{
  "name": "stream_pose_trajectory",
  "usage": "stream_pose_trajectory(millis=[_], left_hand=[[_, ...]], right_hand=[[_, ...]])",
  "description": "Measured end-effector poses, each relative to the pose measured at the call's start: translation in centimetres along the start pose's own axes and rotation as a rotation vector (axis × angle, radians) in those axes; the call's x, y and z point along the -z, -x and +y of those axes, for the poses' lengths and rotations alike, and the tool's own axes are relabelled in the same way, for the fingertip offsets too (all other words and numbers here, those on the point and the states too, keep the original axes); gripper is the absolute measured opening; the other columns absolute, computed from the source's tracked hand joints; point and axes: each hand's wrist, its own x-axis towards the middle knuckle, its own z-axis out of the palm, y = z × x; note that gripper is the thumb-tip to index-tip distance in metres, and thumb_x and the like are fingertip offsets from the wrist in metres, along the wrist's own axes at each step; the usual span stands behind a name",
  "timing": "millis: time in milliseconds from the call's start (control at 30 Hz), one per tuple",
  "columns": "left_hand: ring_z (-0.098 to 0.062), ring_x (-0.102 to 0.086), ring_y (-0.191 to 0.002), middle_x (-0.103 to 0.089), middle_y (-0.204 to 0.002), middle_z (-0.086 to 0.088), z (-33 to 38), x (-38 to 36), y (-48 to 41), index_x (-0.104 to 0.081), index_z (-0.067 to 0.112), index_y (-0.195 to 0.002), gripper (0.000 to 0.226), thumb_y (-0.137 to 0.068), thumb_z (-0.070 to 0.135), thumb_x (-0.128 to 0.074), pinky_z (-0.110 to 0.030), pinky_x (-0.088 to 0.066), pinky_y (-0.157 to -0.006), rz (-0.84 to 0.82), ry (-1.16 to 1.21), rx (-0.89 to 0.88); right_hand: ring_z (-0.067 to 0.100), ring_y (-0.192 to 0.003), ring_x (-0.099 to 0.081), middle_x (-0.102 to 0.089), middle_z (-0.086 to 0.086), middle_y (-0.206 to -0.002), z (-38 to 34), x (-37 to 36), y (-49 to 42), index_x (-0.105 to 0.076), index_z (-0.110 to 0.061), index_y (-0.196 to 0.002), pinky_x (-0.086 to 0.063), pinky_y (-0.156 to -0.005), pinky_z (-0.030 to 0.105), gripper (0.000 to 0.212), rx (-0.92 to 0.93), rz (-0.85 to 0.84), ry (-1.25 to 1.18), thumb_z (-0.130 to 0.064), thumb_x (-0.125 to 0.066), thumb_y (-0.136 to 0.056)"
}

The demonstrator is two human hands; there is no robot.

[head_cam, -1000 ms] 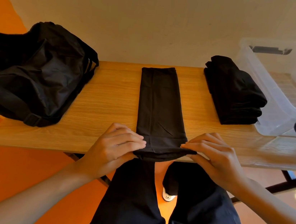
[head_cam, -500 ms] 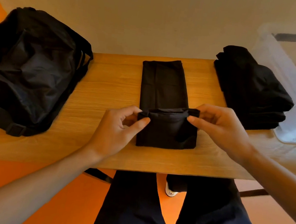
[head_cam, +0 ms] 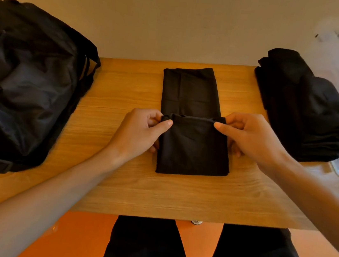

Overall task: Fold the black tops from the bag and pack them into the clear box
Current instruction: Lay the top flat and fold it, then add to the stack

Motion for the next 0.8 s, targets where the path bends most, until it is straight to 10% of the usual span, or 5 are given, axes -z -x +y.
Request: stream_pose_trajectory(millis=[533, 700, 800], left_hand=[[-0.005, -0.051, -0.045, -0.055, -0.049, 0.007, 0.0, -0.2, -1.5, -0.058, 0.019, -0.066, 0.036, -0.097, 0.037, -0.066, -0.025, -0.038, -0.054, 0.068, -0.411, -0.029], [-0.012, -0.054, -0.073, -0.055, -0.104, -0.003, 0.5, -0.8, 0.4, -0.051, 0.012, -0.113, 0.052, -0.095, 0.061, -0.054, -0.023, -0.040, -0.045, 0.299, -0.723, -0.373], [-0.027, -0.052, -0.116, -0.051, -0.134, -0.013, 0.7, -1.6, 1.6, -0.053, 0.007, -0.134, 0.066, -0.096, 0.060, -0.048, -0.037, -0.054, -0.078, 0.222, -0.824, -0.486]], right_hand=[[0.000, -0.058, -0.064, -0.069, -0.004, -0.069, 0.5, -1.1, -1.8, -0.068, -0.024, -0.090, -0.048, -0.052, 0.016, 0.021, -0.016, 0.143, 0.333, -0.044, -0.072, -0.090], [0.010, -0.095, -0.060, -0.064, -0.006, -0.103, 0.9, -2.0, -0.8, -0.059, -0.021, -0.121, -0.046, -0.068, 0.026, 0.048, 0.308, 0.420, 0.695, -0.057, -0.066, -0.091], [0.020, -0.115, -0.055, -0.060, 0.003, -0.125, 1.1, -2.6, 0.0, -0.061, -0.015, -0.128, -0.050, -0.082, 0.032, 0.050, 0.539, 0.321, 0.799, -0.055, -0.054, -0.099]])
